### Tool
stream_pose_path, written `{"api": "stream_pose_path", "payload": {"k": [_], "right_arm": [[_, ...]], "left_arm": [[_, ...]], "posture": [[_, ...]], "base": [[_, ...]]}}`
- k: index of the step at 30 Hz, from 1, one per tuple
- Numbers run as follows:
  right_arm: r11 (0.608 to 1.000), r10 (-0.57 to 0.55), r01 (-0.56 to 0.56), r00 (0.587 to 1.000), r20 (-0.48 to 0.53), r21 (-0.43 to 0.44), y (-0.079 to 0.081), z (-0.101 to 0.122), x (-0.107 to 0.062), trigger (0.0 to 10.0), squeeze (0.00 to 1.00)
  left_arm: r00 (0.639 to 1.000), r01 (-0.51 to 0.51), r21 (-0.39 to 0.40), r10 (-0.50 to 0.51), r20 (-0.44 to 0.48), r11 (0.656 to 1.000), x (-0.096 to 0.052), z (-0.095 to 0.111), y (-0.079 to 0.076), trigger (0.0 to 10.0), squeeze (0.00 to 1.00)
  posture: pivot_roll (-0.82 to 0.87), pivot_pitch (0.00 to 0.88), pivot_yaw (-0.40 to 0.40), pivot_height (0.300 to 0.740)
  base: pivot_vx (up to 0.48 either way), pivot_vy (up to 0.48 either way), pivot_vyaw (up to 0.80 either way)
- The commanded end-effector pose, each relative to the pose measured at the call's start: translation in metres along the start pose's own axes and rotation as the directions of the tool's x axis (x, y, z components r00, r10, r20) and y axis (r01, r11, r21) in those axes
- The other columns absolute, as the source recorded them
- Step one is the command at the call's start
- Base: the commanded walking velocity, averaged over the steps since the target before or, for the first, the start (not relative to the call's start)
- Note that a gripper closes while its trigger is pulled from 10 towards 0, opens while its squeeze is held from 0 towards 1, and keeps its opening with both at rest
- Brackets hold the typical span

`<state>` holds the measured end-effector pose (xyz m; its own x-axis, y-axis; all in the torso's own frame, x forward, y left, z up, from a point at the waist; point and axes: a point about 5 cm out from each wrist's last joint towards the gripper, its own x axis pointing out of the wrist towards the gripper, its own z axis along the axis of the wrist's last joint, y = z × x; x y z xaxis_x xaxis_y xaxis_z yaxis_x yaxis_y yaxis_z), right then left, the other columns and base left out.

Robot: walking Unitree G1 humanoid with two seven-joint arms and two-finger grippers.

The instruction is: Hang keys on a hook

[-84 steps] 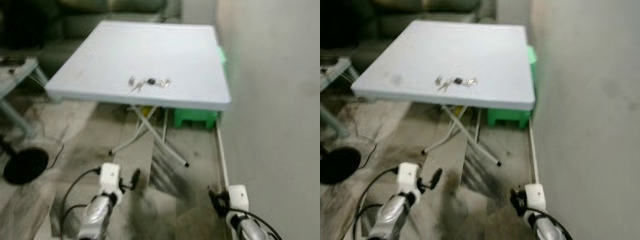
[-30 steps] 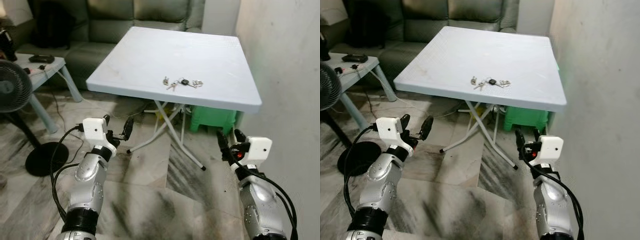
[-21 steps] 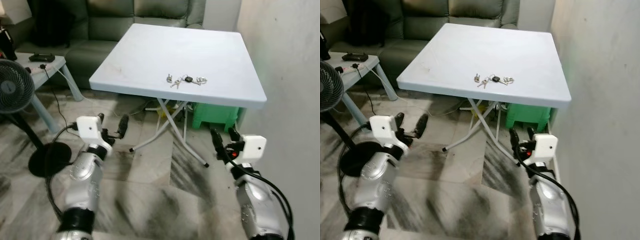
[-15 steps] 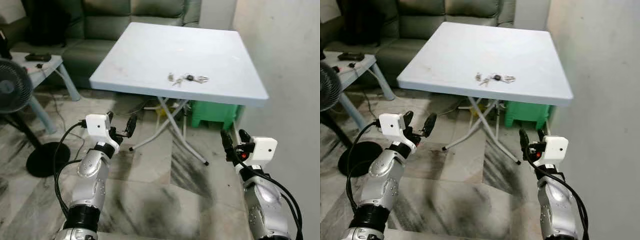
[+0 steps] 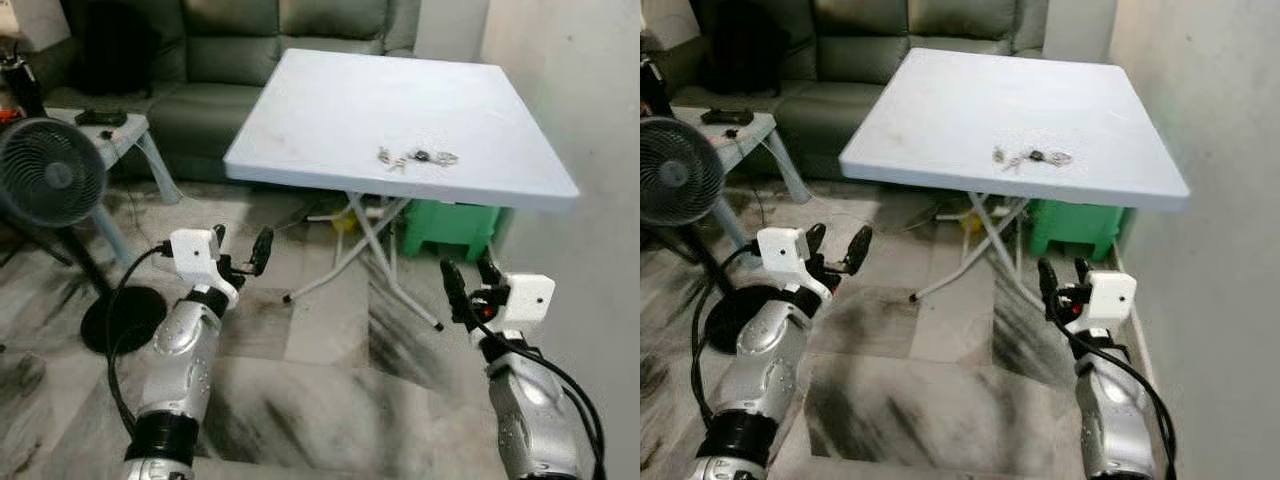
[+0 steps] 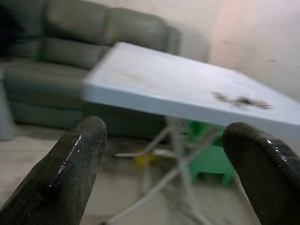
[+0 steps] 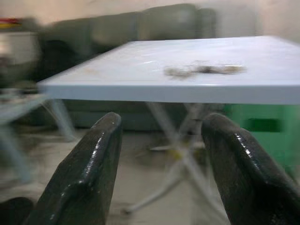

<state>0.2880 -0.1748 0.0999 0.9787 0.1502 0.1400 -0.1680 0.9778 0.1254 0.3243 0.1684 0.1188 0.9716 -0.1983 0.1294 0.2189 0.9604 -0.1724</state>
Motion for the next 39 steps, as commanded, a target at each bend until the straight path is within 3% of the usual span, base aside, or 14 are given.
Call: {"api": "stream_pose_path", "payload": {"k": [1,6,15,39], "right_arm": [[1.0,-0.025,0.025,1.0,0.002,-0.017,-0.009,0.004,-0.002,10.0,0.0],[0.999,-0.028,0.028,1.0,-0.005,-0.024,-0.012,0.003,-0.004,10.0,0.0],[0.999,-0.035,0.035,0.999,-0.008,-0.028,-0.013,0.004,-0.004,10.0,0.0],[0.999,-0.028,0.028,1.0,-0.007,-0.027,-0.013,0.004,-0.002,10.0,0.0]], "left_arm": [[1.0,0.016,0.01,-0.016,0.0,1.0,0.003,0.002,-0.007,10.0,0.0],[0.999,0.014,0.048,-0.012,-0.041,0.999,0.001,-0.005,-0.011,10.0,0.0],[0.997,0.022,0.04,-0.019,-0.075,0.999,0.001,-0.008,-0.01,10.0,0.0],[0.996,0.032,0.028,-0.029,-0.084,0.999,0.003,-0.007,-0.011,10.0,0.0]], "posture": [[-0.03,0.044,0.01,0.74],[-0.02,0.046,0.009,0.74],[-0.02,0.055,0.01,0.74],[-0.02,0.042,0.007,0.74]], "base": [[0.0,0.0,0.0],[0.0,0.0,0.0],[0.0,0.0,0.0],[0.476,0.0,0.0]]}}
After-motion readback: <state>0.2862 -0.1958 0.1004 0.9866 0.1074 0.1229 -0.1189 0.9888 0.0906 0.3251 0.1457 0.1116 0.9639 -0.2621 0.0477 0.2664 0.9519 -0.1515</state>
